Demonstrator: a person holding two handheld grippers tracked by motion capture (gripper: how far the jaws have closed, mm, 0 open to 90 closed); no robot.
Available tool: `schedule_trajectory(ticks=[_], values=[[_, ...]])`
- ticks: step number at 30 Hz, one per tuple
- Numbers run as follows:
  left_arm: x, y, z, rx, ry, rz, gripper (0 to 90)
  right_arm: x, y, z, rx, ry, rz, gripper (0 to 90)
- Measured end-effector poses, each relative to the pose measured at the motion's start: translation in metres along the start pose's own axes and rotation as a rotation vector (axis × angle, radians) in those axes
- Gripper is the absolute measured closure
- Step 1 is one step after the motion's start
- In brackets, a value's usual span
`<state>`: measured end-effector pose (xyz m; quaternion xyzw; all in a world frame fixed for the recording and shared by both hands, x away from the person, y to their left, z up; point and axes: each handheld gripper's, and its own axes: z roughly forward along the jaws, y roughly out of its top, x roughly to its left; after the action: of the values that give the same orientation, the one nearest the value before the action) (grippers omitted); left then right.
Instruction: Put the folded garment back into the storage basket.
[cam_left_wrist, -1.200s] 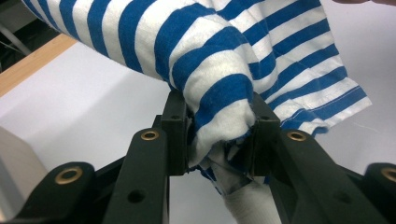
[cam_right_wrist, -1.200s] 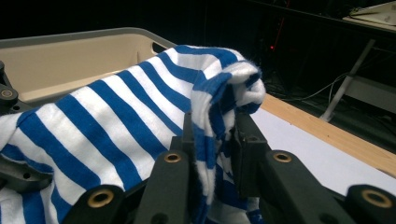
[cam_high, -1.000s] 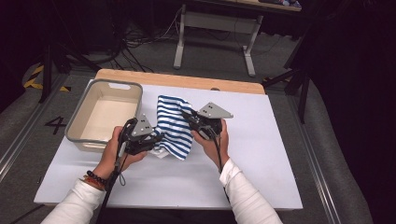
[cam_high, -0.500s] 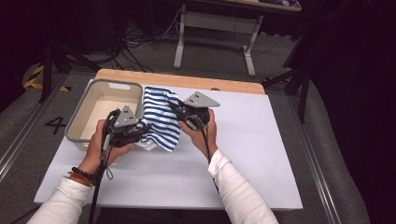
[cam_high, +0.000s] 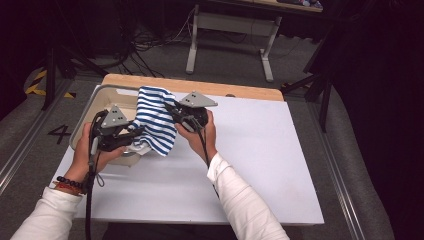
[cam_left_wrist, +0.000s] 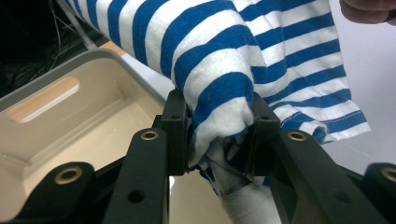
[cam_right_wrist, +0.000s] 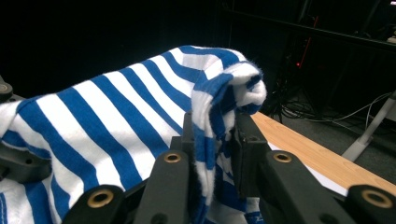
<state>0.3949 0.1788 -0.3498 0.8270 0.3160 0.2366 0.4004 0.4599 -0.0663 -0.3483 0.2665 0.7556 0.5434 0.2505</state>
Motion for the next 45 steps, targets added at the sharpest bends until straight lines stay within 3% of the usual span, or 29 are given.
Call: schedule_trajectory(ticks=[4, 9, 14, 34, 39, 45], values=[[0.006, -0.002, -0.003, 0.006, 0.009, -0.013, 67.5, 0.003, -0.001, 0.007, -0.001, 0.007, 0.01, 77.0], [0.018, -0.005, -0.007, 0.013, 0.021, -0.032, 67.5, 0.004, 0.003, 0.02, -0.013, 0.031, 0.086, 76.9], [0.027, -0.006, -0.012, 0.024, 0.035, -0.045, 67.4, 0.009, 0.009, 0.032, -0.015, 0.038, 0.098, 76.9], [0.058, -0.026, -0.023, 0.067, 0.077, -0.117, 66.9, 0.031, 0.014, 0.074, 0.016, 0.04, 0.093, 76.8], [0.066, -0.03, -0.022, 0.09, 0.073, -0.13, 66.9, 0.036, 0.012, 0.086, 0.035, 0.04, 0.101, 76.7], [0.076, -0.035, -0.019, 0.131, 0.1, -0.14, 66.9, 0.04, 0.009, 0.102, 0.058, 0.039, 0.097, 76.6]])
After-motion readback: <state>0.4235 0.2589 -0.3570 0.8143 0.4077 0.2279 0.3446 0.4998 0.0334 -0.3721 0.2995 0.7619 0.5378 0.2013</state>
